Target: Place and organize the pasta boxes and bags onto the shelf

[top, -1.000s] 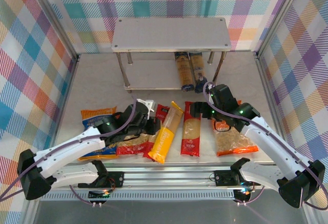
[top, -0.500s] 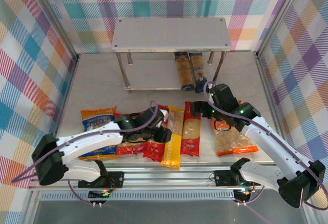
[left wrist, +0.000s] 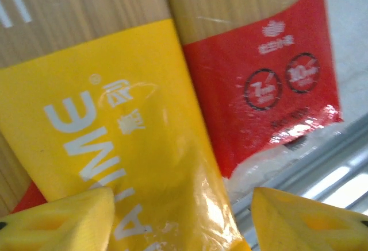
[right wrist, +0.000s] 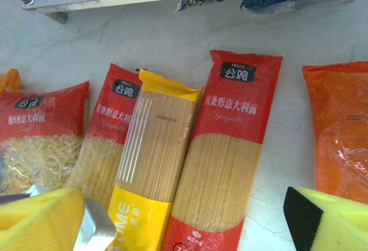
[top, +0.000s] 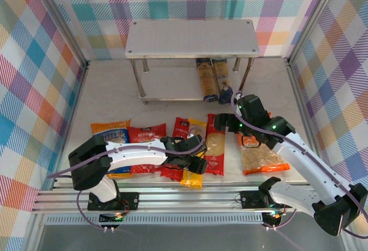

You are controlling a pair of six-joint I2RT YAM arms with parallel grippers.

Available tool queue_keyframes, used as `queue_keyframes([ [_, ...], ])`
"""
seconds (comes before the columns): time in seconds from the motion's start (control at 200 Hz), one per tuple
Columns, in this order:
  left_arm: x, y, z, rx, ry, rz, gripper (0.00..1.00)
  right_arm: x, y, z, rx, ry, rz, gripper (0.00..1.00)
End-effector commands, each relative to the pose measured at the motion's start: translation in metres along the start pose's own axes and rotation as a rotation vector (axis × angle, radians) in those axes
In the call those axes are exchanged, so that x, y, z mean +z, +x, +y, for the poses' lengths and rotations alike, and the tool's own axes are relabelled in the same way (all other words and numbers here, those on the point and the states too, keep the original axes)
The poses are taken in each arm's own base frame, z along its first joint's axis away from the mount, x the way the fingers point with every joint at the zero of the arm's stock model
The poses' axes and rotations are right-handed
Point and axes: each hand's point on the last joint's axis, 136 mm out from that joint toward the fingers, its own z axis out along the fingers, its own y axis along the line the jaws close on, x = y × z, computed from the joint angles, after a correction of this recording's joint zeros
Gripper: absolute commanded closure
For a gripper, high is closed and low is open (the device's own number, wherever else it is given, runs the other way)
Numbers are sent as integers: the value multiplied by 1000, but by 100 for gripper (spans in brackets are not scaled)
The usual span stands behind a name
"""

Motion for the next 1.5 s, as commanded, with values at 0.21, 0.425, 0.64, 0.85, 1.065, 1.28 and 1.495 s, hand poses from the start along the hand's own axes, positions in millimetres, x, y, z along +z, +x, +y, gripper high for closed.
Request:
queue_keyframes([
  [0.21,-4,9,18,-50,-72,-5,18,-11,0,0,-11,-5,-29,8],
  [0.425,-4,16,25,-29,-154,18,18,-10,1,1,-15,-15,-24,7],
  [0.64,10,17,16,-27,-136,33,17,-10,2,1,-15,-14,-26,6],
  [0.85,20,14,1,-24,-91,41,15,-11,1,1,-19,-15,-34,5],
  [1.065,30,13,-10,-3,-83,62,14,-10,3,0,-19,-17,-32,5],
  [1.28,43,19,-8,12,-116,99,14,-11,3,0,-24,-17,-37,5],
  [1.495,45,24,-3,12,-137,114,33,-12,3,-2,-24,-14,-39,4],
])
